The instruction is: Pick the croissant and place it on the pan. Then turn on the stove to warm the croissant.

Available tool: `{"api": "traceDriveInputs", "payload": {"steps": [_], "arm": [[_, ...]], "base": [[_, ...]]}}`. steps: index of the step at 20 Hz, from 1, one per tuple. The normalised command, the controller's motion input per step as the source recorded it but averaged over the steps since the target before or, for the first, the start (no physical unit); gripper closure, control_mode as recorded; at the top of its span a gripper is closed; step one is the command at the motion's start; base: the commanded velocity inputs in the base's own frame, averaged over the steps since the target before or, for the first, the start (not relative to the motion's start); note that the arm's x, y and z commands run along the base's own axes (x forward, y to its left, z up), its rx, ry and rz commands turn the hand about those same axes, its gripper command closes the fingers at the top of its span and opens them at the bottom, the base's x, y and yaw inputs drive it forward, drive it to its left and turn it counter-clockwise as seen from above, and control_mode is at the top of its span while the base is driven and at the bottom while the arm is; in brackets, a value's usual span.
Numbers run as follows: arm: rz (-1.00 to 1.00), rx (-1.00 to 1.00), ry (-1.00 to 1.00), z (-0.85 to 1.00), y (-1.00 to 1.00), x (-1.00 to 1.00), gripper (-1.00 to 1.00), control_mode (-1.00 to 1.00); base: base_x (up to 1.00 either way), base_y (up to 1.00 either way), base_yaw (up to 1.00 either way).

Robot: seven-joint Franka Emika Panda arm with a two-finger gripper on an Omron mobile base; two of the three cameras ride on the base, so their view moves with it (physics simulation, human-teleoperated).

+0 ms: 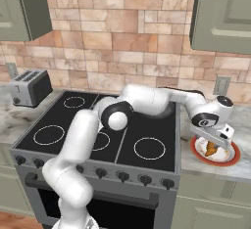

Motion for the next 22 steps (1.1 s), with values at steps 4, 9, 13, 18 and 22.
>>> {"api": "traceDriveInputs", "payload": {"steps": [4, 9, 13, 18, 22], "arm": [[0.02, 0.00, 0.02, -0.59, 0.02, 0.33, -1.00, -1.00], [0.01, 0.00, 0.00, -0.55, -0.20, 0.18, -1.00, -1.00], [0.00, 0.00, 0.00, -0.45, -0.58, 0.07, -1.00, -1.00], [0.03, 0.00, 0.00, -0.44, -0.04, 0.00, -1.00, -1.00], [0.01, 0.00, 0.00, -0.43, 0.48, 0.00, -1.00, -1.00]], "base": [[0.00, 0.00, 0.00], [0.00, 0.00, 0.00], [0.00, 0.00, 0.00], [0.00, 0.00, 0.00], [0.00, 0.00, 0.00]]}}
